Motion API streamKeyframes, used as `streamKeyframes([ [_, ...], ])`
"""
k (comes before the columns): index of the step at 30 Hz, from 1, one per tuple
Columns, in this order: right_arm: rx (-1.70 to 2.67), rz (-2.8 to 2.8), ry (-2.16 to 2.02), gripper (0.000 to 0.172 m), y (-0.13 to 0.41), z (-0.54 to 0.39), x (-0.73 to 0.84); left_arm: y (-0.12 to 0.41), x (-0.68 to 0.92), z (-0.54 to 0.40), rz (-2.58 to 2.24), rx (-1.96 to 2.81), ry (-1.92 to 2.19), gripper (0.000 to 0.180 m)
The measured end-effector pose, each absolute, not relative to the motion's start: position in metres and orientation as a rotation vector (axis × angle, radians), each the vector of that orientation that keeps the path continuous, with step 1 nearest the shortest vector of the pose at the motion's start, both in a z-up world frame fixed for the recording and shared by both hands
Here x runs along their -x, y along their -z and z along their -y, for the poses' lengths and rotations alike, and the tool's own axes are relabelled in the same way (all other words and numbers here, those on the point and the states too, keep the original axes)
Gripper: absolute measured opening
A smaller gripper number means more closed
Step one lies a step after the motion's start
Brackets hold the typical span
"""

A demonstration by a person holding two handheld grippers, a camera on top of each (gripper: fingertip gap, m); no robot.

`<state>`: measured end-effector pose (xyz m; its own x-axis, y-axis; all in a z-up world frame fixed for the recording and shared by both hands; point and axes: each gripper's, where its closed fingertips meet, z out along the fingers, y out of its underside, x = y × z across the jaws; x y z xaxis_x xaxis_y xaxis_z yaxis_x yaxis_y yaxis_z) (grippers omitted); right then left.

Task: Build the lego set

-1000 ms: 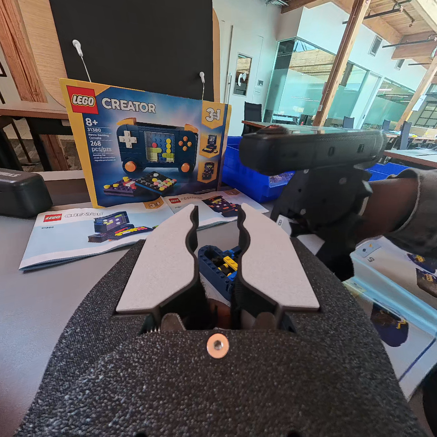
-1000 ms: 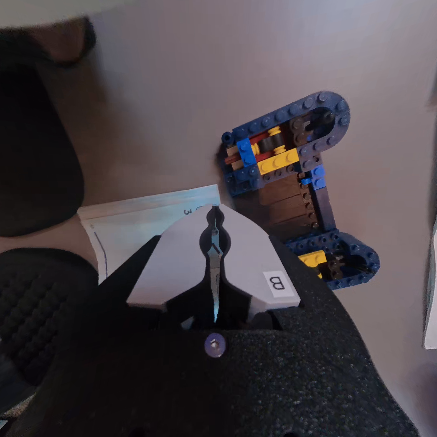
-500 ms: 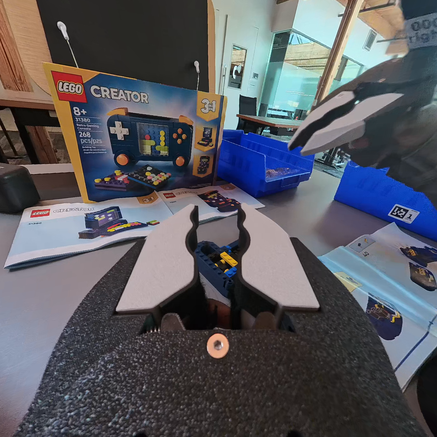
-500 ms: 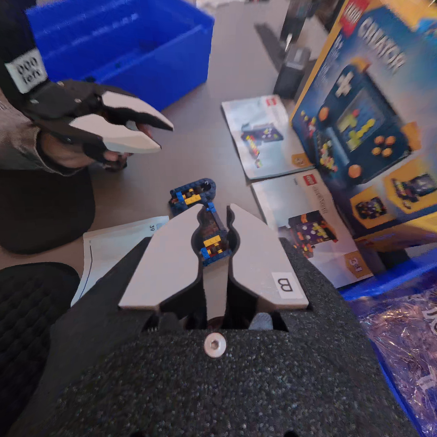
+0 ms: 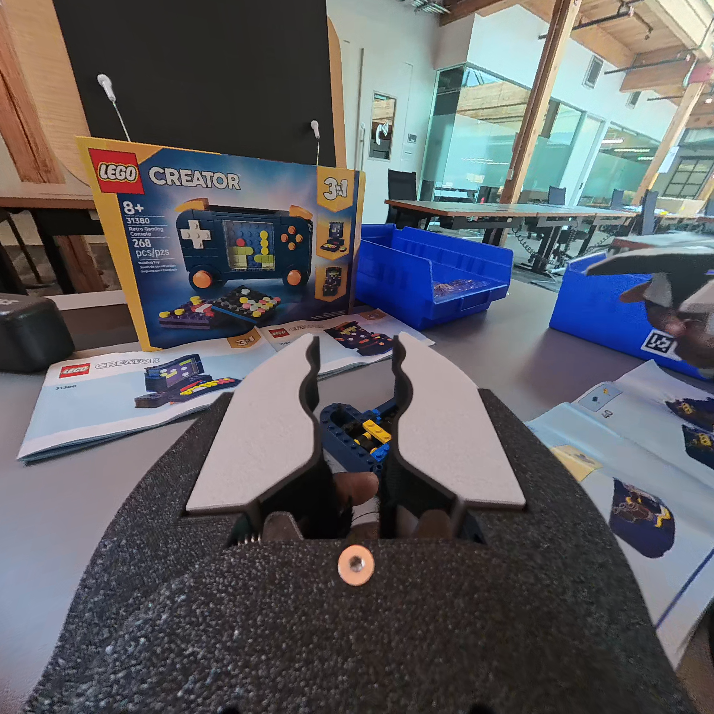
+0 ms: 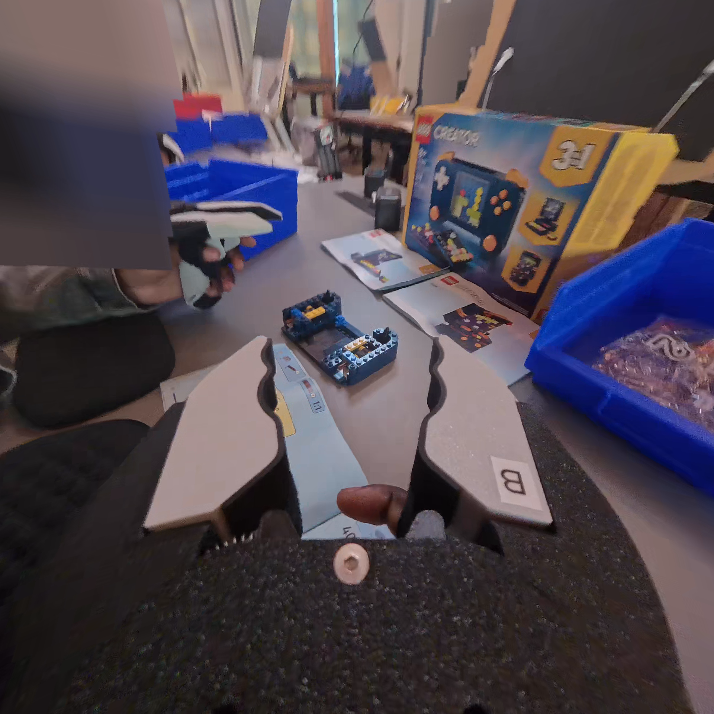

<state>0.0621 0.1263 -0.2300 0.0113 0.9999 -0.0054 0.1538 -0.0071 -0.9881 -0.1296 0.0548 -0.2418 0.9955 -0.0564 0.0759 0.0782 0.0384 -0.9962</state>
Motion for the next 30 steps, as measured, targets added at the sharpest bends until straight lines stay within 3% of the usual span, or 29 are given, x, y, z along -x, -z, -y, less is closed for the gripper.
streamKeyframes([
  [4,1.284,0.994,-1.311,0.084,0.226,-0.141,-0.094,0.241,0.125,-0.055,-0.032,1.521,0.076,0.040],
  [8,1.081,0.680,-1.453,0.079,0.189,-0.153,-0.134,0.240,0.121,-0.055,-0.059,1.519,0.084,0.045],
  [16,0.980,0.539,-1.332,0.067,0.174,-0.164,-0.160,0.242,0.105,-0.057,-0.134,1.520,0.140,0.059],
  [24,0.912,0.488,-1.286,0.064,0.162,-0.163,-0.174,0.243,0.099,-0.057,-0.188,1.518,0.124,0.059],
  [30,0.778,0.350,-0.890,0.053,0.135,-0.166,-0.231,0.243,0.100,-0.057,-0.185,1.521,0.124,0.059],
])
